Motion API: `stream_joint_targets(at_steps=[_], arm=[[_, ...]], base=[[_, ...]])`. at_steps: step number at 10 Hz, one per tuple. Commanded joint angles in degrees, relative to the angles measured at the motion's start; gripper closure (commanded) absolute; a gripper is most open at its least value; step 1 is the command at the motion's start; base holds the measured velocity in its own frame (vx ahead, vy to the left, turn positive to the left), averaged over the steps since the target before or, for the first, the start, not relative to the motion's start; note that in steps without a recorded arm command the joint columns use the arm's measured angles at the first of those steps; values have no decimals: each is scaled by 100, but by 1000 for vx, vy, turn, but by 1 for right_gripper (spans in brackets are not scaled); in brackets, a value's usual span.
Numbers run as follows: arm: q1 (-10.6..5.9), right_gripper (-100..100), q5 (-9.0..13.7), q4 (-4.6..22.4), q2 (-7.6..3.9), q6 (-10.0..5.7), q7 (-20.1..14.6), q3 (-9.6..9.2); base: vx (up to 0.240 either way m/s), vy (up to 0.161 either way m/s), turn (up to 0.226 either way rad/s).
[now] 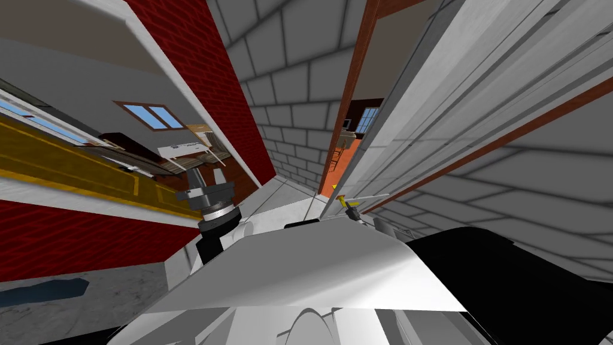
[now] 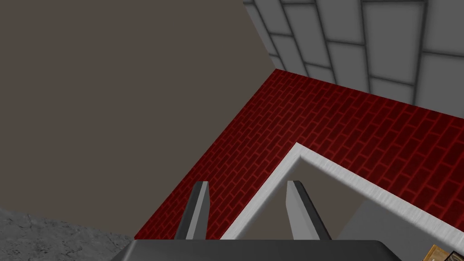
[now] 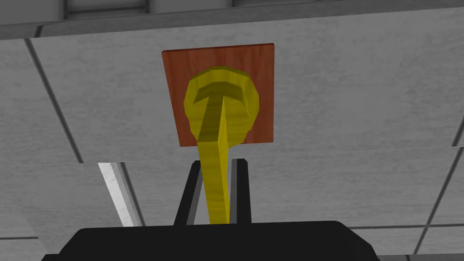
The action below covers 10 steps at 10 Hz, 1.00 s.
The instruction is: Pull the door open
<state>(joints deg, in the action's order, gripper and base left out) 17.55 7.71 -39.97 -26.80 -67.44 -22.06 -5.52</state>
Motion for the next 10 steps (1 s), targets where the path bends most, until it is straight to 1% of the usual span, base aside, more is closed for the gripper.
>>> stream_joint_targets(at_steps=[1, 5, 10], arm=[[-22, 100, -4, 65, -21, -59, -23, -18], [-80, 100, -15, 235, -78, -216, -82, -65], [-141, 100, -26, 413, -137, -378, -144, -114]], base=[[-163, -23, 151], [-241, -78, 184], [-200, -53, 135]])
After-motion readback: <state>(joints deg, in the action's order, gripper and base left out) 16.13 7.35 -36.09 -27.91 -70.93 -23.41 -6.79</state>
